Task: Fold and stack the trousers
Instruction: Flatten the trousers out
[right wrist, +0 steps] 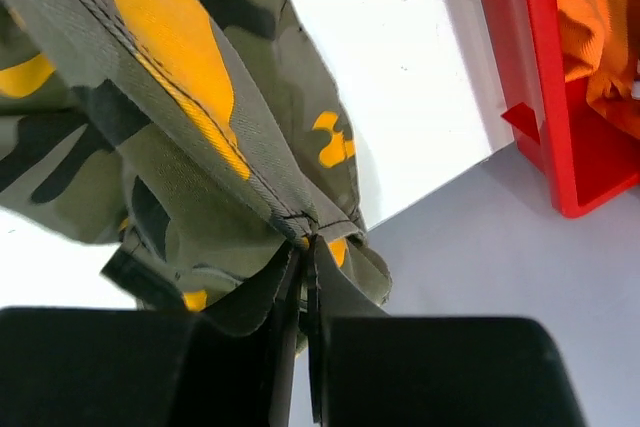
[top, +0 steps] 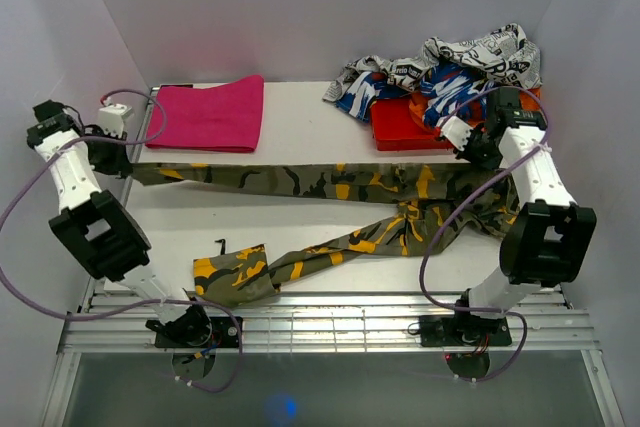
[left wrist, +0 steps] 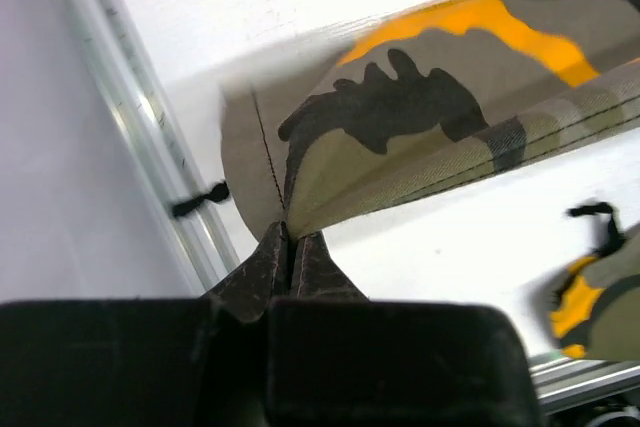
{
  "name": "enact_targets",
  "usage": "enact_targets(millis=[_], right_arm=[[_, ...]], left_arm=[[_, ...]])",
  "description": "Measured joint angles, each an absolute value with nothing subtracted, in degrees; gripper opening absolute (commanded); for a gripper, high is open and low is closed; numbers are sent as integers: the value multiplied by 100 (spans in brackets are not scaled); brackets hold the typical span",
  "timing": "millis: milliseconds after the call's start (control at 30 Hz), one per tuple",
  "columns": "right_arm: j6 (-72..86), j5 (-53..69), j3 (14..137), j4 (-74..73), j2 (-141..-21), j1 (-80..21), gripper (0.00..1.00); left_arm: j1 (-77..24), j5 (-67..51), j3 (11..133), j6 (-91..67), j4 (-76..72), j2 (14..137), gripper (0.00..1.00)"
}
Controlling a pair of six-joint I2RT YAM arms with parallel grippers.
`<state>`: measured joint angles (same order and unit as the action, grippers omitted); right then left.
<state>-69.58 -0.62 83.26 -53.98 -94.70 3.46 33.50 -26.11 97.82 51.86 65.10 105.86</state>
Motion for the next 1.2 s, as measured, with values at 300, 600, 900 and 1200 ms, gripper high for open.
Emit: enact_targets(millis=[300, 600, 900, 1200], right_arm=[[-7177, 309, 7183, -5433, -7404, 827, 8], [-7360, 436, 6543, -5120, -7172, 797, 8], [-7190, 8, 8973, -4788, -10479, 38, 10], [-6720, -1031, 10888, -4797, -11721, -405, 97]], left_arm=[[4182, -2963, 8521, 4755, 6639, 7933, 0], [4106, -2825, 8678, 4145, 6272, 8119, 0], [2886, -1776, 10530, 3164, 5723, 11430, 0], [2300, -661, 13115, 2738, 5360, 13465, 81]])
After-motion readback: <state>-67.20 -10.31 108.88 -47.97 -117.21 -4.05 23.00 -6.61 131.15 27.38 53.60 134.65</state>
